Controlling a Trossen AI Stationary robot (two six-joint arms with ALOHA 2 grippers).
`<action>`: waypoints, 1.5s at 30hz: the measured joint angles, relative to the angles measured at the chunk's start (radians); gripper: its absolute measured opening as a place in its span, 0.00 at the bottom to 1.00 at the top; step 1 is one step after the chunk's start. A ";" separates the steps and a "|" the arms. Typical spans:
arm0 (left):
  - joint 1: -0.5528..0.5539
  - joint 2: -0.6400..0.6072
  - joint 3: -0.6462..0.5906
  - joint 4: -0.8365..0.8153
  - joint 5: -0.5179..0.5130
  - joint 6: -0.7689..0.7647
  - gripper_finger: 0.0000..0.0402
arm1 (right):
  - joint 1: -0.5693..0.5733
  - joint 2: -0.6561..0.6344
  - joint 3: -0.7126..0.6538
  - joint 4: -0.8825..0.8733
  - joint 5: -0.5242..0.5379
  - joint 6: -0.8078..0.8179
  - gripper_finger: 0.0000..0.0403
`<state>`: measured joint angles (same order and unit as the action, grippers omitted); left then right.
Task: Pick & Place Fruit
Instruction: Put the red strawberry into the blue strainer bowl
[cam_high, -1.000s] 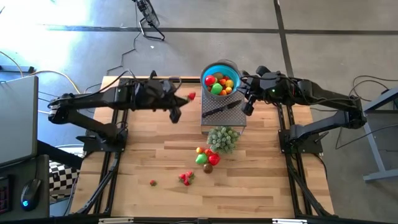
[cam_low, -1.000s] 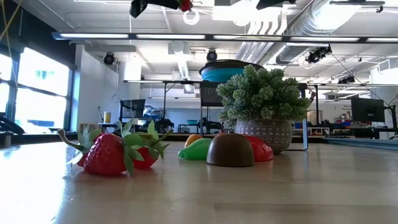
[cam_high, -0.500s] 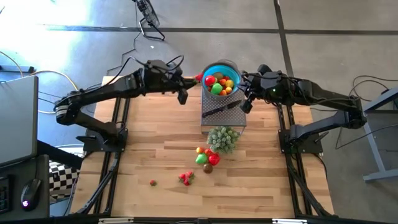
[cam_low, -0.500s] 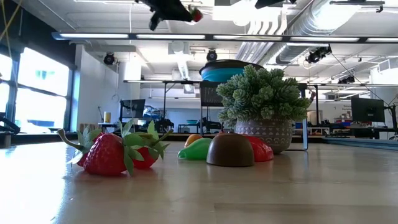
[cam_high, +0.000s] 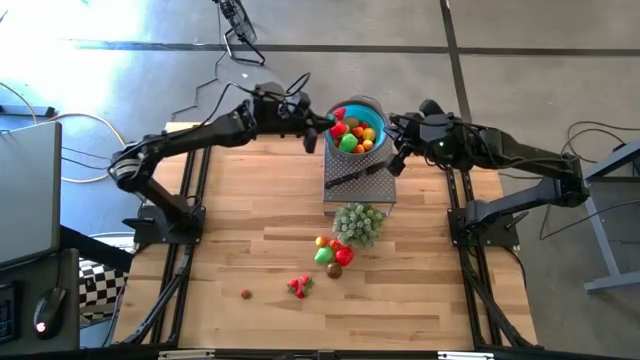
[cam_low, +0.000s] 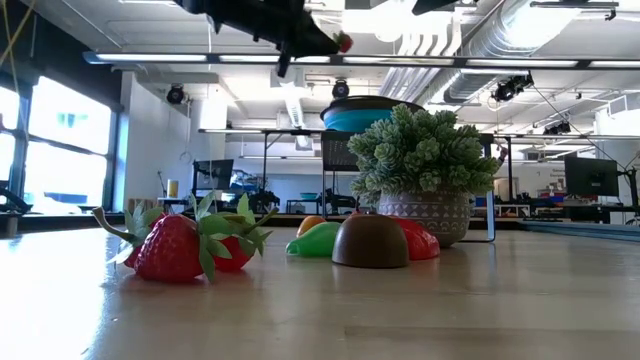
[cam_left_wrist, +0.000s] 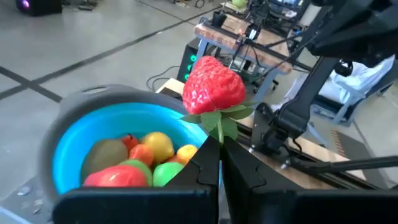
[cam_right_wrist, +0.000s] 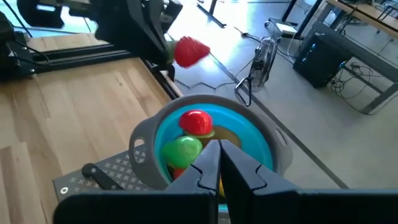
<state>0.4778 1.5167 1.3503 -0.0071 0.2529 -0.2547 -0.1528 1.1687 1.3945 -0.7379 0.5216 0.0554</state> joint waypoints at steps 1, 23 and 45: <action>0.000 0.016 0.014 -0.001 0.000 -0.004 0.00 | 0.000 0.000 0.000 -0.006 0.000 0.001 0.01; -0.093 0.155 0.236 -0.383 -0.297 0.094 0.00 | -0.001 0.000 0.000 -0.076 0.001 -0.045 0.01; -0.131 0.214 0.235 -0.401 -0.348 0.089 0.00 | -0.001 0.000 0.000 -0.075 0.001 -0.049 0.01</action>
<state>0.3466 1.7305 1.5852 -0.4081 -0.0951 -0.1658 -0.1535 1.1687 1.3945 -0.8127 0.5223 0.0067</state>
